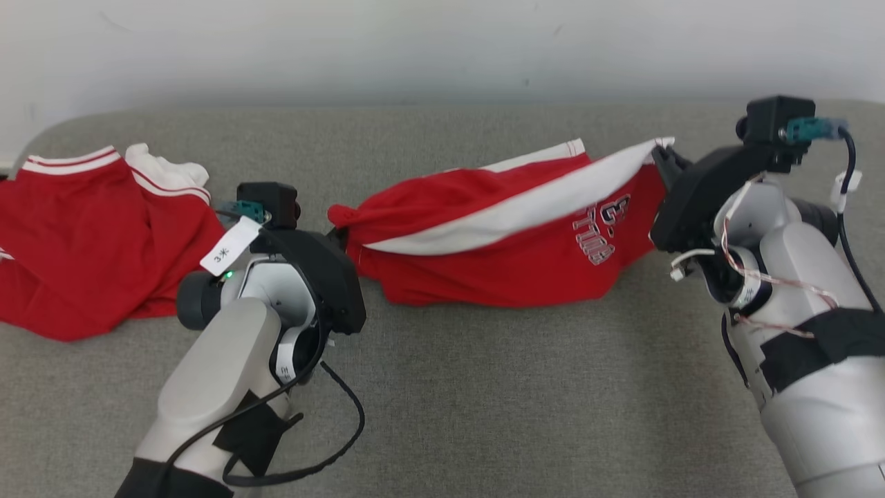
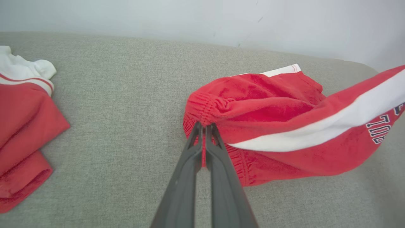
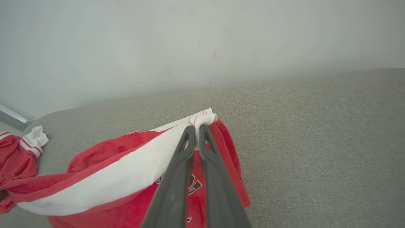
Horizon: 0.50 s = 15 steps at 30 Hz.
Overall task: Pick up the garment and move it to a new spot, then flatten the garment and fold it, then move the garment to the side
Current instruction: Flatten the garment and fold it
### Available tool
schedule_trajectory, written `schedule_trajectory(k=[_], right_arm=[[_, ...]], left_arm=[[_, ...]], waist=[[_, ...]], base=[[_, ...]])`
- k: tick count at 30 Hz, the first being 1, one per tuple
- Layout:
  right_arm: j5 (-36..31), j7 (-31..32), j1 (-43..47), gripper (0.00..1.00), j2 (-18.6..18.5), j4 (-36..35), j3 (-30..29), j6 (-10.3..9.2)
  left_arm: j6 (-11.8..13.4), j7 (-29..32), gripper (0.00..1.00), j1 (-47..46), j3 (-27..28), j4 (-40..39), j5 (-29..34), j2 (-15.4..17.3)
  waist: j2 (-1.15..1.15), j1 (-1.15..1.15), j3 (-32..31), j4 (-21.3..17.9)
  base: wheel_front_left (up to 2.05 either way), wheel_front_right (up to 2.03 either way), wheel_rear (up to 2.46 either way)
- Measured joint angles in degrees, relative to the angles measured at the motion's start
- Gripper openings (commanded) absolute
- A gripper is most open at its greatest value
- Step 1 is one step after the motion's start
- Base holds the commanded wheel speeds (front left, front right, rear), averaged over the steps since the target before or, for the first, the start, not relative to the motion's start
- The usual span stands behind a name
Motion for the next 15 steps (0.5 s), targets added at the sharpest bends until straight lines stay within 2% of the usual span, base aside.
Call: schedule_trajectory(k=[15], right_arm=[[-1.0, -6.2, -12.5, 0.0, 2.1, 13.6, -2.0, -1.24]], left_arm=[[1.2, -2.1, 0.0, -8.4, 0.4, 6.7, 0.6, -1.5]], waist=[[0.0, 0.0, 5.9, 0.8]], base=[[0.0, 0.0, 0.0]])
